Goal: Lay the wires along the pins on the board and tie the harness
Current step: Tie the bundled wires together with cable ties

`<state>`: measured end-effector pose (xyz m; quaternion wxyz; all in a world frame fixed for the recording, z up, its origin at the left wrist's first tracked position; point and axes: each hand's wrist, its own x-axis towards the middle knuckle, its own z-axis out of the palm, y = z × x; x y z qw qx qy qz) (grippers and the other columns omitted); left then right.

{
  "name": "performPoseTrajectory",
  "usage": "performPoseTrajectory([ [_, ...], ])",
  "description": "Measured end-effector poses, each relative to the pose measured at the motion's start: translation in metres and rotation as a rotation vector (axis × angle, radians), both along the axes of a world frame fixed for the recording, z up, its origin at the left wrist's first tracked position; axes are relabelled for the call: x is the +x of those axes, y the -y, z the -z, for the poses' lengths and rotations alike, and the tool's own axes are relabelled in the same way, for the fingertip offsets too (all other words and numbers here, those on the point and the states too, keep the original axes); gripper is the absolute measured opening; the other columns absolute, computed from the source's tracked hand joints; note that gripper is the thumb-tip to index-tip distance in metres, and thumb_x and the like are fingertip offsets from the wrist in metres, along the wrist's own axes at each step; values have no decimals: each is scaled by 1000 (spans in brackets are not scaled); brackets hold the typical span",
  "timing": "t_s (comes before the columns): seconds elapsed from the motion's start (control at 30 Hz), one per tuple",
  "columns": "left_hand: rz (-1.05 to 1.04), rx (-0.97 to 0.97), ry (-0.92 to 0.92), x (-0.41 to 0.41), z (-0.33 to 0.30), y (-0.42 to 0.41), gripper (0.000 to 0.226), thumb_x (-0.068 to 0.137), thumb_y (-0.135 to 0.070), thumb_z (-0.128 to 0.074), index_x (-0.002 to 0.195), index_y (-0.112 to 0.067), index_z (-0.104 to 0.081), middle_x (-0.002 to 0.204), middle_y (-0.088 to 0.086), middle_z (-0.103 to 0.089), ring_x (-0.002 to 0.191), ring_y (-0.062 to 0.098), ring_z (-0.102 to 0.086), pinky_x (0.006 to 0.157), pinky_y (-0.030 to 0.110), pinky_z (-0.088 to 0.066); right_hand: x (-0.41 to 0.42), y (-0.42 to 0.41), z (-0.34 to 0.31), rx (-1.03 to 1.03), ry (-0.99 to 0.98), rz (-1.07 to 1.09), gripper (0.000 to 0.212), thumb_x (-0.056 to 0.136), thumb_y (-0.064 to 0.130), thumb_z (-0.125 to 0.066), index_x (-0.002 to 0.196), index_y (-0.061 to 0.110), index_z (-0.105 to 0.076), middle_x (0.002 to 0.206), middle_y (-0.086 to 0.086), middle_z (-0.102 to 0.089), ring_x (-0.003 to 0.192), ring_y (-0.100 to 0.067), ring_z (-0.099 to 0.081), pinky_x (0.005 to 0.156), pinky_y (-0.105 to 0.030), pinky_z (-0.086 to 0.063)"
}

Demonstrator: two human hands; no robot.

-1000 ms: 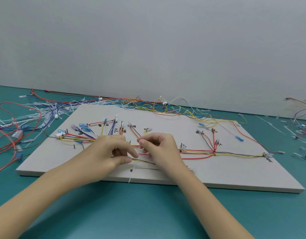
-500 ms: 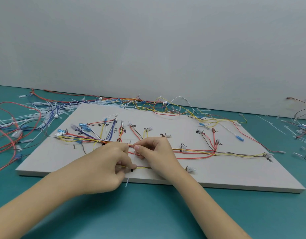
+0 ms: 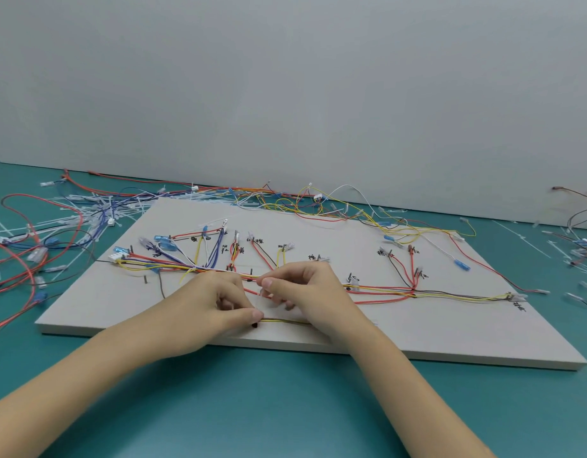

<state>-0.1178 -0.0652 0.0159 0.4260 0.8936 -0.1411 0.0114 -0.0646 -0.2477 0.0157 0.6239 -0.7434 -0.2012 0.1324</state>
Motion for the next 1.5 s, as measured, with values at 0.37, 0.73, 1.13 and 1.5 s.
performPoseTrajectory([
  [0.37, -44, -87, -11, 3, 3, 6, 34, 78, -11, -78, 49, -24, -68, 63, -8, -49, 55, 3, -43, 55, 14, -29, -3, -2, -1, 47, -60, -43, 7, 87, 13, -70, 88, 9, -75, 69, 7, -69, 57, -1, -52, 55, -9, -40],
  [0.73, -15, -134, -5, 3, 3, 7, 20, 69, -28, -70, 54, -14, -70, 66, -10, -54, 60, 2, -47, 61, 20, -34, -7, -6, -1, 19, -2, -37, 16, 88, 11, -69, 97, -2, -73, 80, -12, -62, 69, -16, -50, 70, -24, -44],
  [1.13, -1, -128, 4, 3, 5, 7, 20, 71, -26, -70, 51, -24, -68, 74, -16, -58, 70, 2, -53, 66, 18, -38, -8, -9, 1, 9, 19, -14, 14, 88, 10, -69, 97, 0, -73, 81, -9, -65, 69, -18, -49, 69, -25, -44],
  [1.5, -13, -138, 9, 3, 6, 6, 32, 80, -5, -75, 52, -19, -68, 67, -10, -52, 62, 3, -47, 58, 14, -31, -7, -7, 1, 9, -6, -15, 16, 88, 12, -70, 97, 0, -74, 76, -3, -64, 69, -17, -51, 72, -27, -44],
])
